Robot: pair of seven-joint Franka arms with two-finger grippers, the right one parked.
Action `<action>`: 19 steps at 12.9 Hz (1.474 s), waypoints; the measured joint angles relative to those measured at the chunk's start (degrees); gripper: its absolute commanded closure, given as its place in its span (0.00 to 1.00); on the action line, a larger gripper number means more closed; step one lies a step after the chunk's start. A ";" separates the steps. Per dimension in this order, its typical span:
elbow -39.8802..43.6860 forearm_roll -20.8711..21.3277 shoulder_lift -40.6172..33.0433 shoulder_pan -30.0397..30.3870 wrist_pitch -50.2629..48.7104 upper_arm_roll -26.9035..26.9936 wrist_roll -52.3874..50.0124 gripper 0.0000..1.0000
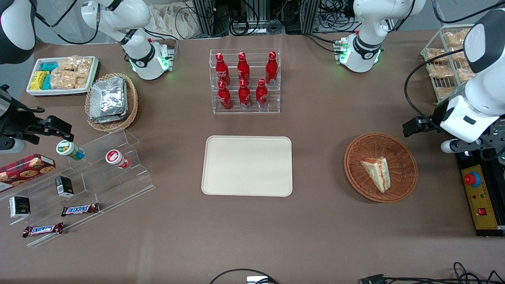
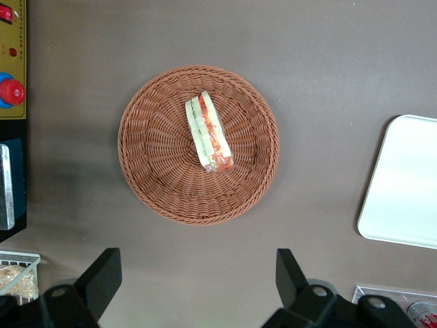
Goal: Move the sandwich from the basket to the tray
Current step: 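Move the left gripper over the sandwich in the wicker basket, then lower the open left gripper around the wrapped sandwich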
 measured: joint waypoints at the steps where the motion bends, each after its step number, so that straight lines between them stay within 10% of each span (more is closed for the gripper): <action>1: 0.00 0.00 0.00 0.00 -0.07 0.00 -0.13 0.00; 10: -0.44 -0.19 3.58 0.76 1.67 0.25 -8.20 0.00; 19: -20.80 -0.54 6.91 0.67 31.73 0.15 -21.98 0.00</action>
